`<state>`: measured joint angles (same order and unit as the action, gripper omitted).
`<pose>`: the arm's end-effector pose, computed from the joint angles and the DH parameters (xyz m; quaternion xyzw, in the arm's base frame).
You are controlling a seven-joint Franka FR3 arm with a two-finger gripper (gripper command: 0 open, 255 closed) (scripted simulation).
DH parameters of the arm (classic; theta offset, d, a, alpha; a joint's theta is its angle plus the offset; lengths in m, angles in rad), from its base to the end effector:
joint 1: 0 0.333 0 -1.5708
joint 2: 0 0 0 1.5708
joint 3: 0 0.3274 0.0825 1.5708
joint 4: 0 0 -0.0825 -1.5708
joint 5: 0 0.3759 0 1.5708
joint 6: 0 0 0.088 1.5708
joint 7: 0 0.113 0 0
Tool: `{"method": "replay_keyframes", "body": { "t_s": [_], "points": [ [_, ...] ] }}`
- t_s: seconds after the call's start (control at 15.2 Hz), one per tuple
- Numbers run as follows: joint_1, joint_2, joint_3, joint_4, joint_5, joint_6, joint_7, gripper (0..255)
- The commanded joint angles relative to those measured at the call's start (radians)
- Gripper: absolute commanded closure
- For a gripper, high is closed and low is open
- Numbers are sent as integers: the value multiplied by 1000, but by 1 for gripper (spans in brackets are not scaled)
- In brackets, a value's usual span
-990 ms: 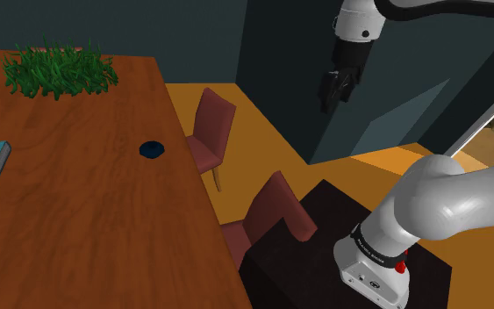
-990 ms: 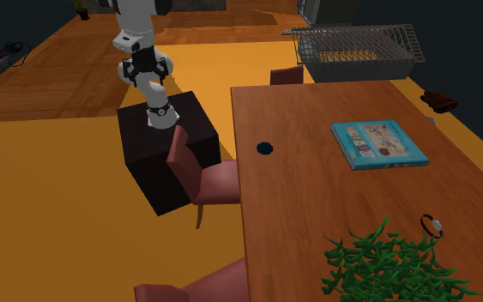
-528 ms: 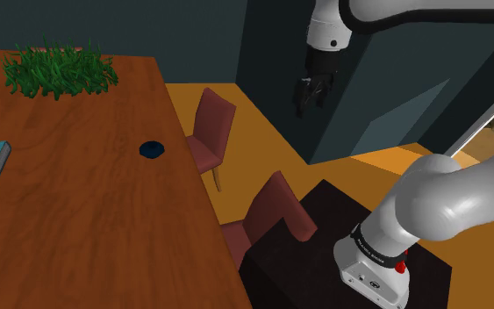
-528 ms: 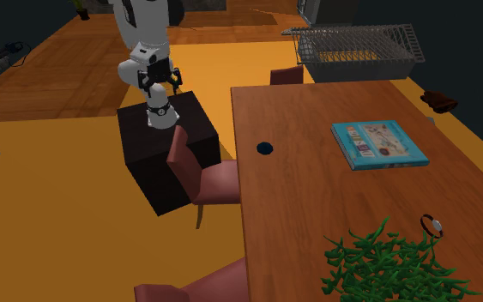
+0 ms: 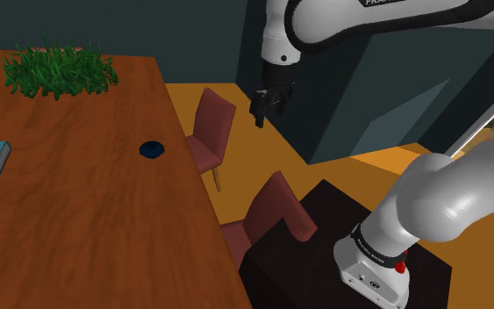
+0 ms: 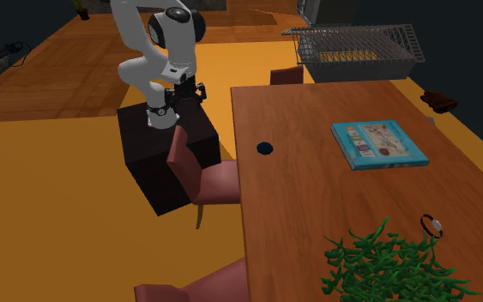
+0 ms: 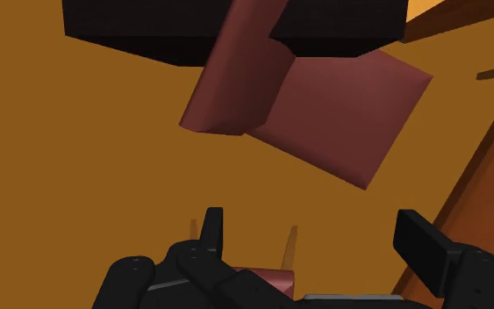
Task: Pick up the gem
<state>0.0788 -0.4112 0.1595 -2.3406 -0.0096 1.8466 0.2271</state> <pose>0.3925 0.0993 0.4894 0.9984 -0.0008 -0.0345 0.0452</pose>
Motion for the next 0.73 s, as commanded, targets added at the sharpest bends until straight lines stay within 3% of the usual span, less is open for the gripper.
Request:
{"method": "replay_keyframes", "body": {
  "t_s": [0.0,0.66],
  "points": [
    [10,60,19,32,7,35,17,0],
    [55,399,101,254,-21,178,106,0]
  ]
}}
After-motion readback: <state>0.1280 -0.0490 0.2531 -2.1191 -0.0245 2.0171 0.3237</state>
